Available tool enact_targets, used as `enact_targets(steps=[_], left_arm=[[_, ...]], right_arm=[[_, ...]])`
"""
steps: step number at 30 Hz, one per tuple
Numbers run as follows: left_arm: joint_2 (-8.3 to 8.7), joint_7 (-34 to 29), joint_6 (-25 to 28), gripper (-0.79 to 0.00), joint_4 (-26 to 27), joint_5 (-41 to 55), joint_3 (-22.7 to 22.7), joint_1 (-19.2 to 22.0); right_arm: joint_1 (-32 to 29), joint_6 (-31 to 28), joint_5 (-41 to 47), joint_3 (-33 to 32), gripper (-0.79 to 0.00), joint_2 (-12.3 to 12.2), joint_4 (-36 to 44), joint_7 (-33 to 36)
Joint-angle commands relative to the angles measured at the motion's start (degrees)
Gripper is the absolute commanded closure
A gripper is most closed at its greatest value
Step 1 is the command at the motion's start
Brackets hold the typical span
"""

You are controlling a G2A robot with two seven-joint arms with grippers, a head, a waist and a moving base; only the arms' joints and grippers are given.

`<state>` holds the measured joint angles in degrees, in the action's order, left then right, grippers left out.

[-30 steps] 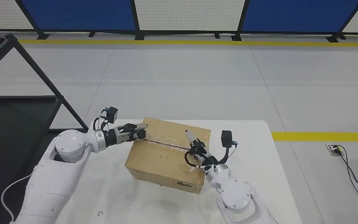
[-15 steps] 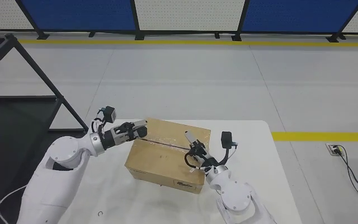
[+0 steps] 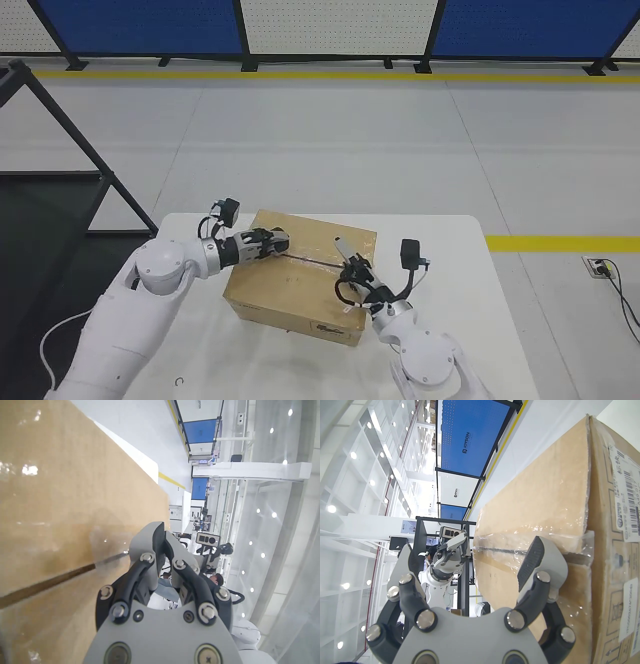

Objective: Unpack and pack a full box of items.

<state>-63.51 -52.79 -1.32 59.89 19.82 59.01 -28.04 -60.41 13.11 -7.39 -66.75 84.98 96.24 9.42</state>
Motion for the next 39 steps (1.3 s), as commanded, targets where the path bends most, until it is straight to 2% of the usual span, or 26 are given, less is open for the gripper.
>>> enact_targets(steps=[1,12,20,27,33,34,35,36,39], left_arm=[[-0.34,0.29,-0.12,0.0,-1.46,0.17,-0.58,0.57],[-0.86,-0.92,-0.91,0.0,-6.1,-0.6,-1.18,1.92],[-0.09,-0.45,0.34,0.0,-6.44,0.04,1.94,0.99],[1.61,-0.65,3.72,0.0,-1.14,2.88,8.1,-3.04],[3.75,-0.84,7.49,0.0,7.24,7.36,16.98,-10.78],[4.09,-1.49,8.17,-0.049,8.78,8.53,18.58,-12.55],[4.47,-2.72,9.09,-0.354,10.52,8.64,19.85,-14.42],[4.74,-3.6,9.59,-0.785,11.6,8.04,20.58,-15.68],[4.74,-3.6,9.59,-0.785,11.6,8.04,20.58,-15.68]], right_arm=[[0.06,-0.11,0.0,-0.05,-0.785,0.01,-0.12,0.18],[0.21,-0.8,0.07,-0.34,-0.785,0.05,-0.27,0.38],[0.45,-0.86,-0.17,-0.33,-0.785,0.1,0.29,0.51],[0.53,-1.19,-0.25,-0.14,-0.785,0.15,1.01,0.85],[2.12,-0.94,-1.37,0.8,-0.785,0.22,2.52,2.41],[2.74,-0.43,-1.56,1.19,-0.785,0.29,2.57,2.84],[3.52,0.25,-2.16,1.63,-0.785,0.32,2.57,3.49],[4.06,1.0,-3.05,1.93,-0.785,0.31,2.54,3.97],[4.06,1.0,-3.05,1.93,-0.785,0.31,2.54,3.97]])
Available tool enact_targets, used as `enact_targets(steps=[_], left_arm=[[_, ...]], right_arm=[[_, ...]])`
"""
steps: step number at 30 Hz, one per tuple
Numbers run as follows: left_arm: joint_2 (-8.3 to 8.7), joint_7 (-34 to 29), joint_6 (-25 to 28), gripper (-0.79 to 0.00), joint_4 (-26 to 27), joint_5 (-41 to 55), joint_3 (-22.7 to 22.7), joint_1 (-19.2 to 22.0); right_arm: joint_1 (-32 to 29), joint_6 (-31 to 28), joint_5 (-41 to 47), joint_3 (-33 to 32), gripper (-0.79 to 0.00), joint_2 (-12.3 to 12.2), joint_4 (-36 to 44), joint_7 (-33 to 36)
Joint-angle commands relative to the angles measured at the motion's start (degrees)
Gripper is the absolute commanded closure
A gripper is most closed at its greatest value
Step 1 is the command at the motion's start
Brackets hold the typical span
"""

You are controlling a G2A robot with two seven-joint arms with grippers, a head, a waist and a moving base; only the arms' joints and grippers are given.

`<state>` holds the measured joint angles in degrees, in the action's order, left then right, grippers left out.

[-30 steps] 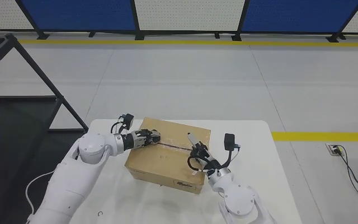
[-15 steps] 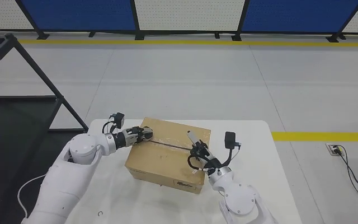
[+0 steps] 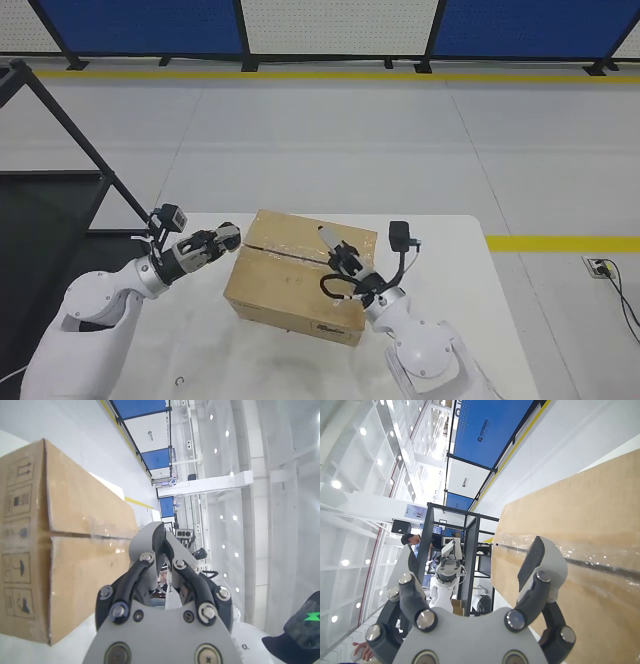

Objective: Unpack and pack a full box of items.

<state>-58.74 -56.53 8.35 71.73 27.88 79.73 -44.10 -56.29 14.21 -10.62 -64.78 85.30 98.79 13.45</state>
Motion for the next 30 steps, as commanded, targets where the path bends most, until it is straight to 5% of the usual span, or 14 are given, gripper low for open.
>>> enact_targets(steps=[1,8,18,30], left_arm=[[-0.03,0.15,-0.08,-0.785,-0.24,-0.02,-0.14,0.38],[-0.06,1.03,-0.21,-0.785,-0.17,0.22,-0.09,0.01],[-0.68,21.59,-3.9,-0.785,0.0,2.01,1.97,-2.94],[-1.91,18.05,-7.98,-0.785,-4.1,2.8,-3.61,-1.12]], right_arm=[[-0.07,-0.1,0.17,-0.04,-0.785,0.0,0.0,-0.06],[-0.47,-0.29,0.52,0.1,-0.785,0.02,-0.12,-0.18],[5.47,1.53,7.01,2.63,-0.785,1.99,-5.35,-6.91],[9.59,6.65,8.2,3.84,-0.785,3.07,-9.21,-9.11]])
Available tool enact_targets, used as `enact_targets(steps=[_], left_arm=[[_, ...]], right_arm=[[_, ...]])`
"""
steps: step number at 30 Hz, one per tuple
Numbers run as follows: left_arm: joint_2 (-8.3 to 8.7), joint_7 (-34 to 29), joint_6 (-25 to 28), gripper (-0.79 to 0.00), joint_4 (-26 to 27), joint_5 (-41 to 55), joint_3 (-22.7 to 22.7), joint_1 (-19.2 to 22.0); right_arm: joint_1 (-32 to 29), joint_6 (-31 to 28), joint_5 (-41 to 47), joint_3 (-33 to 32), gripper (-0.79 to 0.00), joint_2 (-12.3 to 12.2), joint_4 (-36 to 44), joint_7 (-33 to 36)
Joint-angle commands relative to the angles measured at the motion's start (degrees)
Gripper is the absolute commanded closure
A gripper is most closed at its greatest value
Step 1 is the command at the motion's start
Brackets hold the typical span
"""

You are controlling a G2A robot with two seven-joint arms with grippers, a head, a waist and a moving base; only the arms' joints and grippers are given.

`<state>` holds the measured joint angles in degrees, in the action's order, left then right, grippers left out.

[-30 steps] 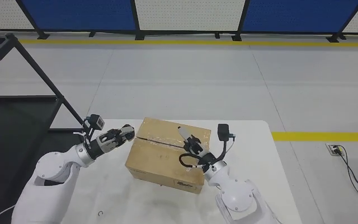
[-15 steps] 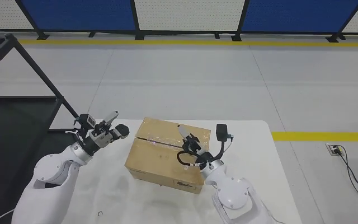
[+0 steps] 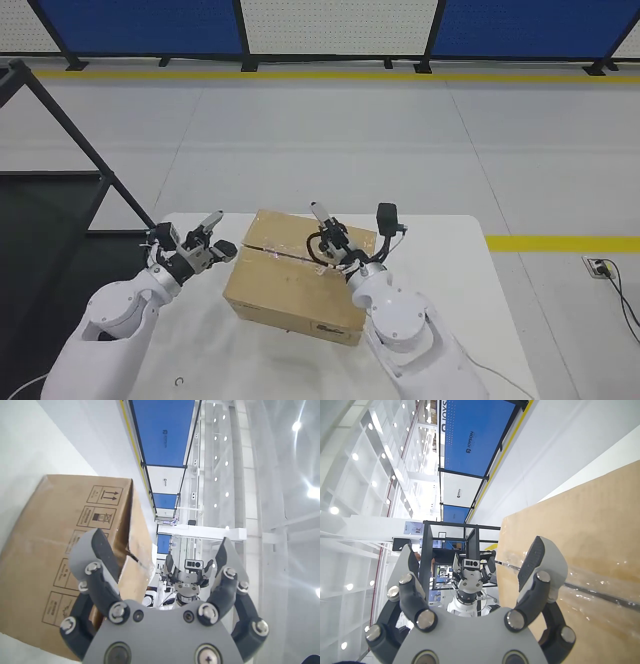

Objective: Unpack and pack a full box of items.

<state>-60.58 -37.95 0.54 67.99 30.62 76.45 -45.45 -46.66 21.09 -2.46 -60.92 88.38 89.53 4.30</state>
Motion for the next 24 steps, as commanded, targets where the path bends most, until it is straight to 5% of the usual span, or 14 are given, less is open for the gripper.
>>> enact_targets(steps=[1,11,24], left_arm=[[-0.13,-1.17,-0.07,-0.785,-0.46,0.01,-0.61,0.38],[-0.42,-4.85,-0.32,-0.785,-0.53,1.76,-1.17,0.26],[-0.64,0.08,-0.09,-0.785,-1.19,1.18,-0.16,-0.64]], right_arm=[[-0.04,-0.23,0.04,-0.02,-0.785,-0.01,0.05,0.04],[2.17,-0.03,2.09,1.0,-0.785,0.71,-3.08,1.79],[4.93,-1.19,3.87,1.88,-0.785,1.74,-6.42,4.13]])
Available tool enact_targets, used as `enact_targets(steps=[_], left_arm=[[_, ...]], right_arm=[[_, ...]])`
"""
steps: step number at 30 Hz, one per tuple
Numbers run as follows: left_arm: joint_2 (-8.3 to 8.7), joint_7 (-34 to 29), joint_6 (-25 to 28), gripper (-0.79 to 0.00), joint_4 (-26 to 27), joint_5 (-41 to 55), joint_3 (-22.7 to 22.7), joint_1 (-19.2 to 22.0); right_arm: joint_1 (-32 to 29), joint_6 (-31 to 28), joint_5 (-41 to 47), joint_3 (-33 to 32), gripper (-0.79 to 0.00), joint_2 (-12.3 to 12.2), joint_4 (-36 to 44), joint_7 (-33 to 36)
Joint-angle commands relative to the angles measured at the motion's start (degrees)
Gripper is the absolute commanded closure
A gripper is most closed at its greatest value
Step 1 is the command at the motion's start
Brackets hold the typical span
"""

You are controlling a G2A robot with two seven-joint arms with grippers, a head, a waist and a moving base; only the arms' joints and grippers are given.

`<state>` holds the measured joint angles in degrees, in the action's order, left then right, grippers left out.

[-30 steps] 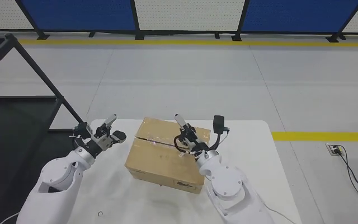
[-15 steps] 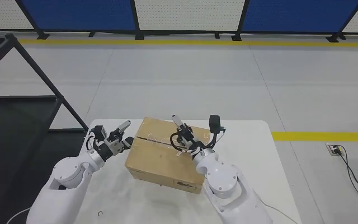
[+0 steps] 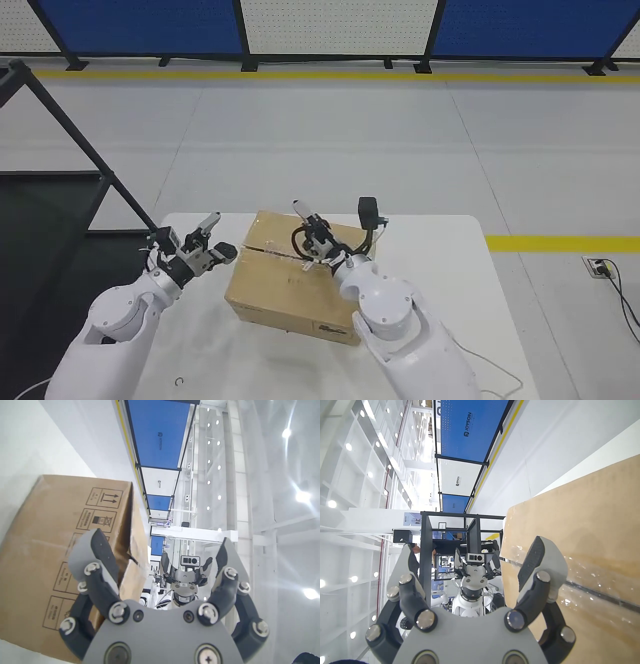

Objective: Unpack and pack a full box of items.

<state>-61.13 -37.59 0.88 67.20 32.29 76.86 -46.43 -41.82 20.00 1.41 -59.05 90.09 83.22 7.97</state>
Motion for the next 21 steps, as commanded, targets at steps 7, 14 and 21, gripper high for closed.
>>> enact_targets(steps=[7,14,21], left_arm=[[-0.77,-1.74,-0.38,-0.785,-2.19,-0.72,-2.86,2.05],[-0.85,-3.03,0.99,-0.785,-1.99,0.64,-2.08,1.42],[-0.99,0.97,3.47,-0.785,-1.03,3.68,0.25,-0.26]], right_arm=[[1.79,0.8,0.9,1.18,-0.785,0.61,-2.28,2.93],[5.58,2.1,3.23,3.44,0.0,1.95,-7.31,3.72],[8.58,2.06,4.44,6.25,0.0,3.46,-12.1,3.66]])
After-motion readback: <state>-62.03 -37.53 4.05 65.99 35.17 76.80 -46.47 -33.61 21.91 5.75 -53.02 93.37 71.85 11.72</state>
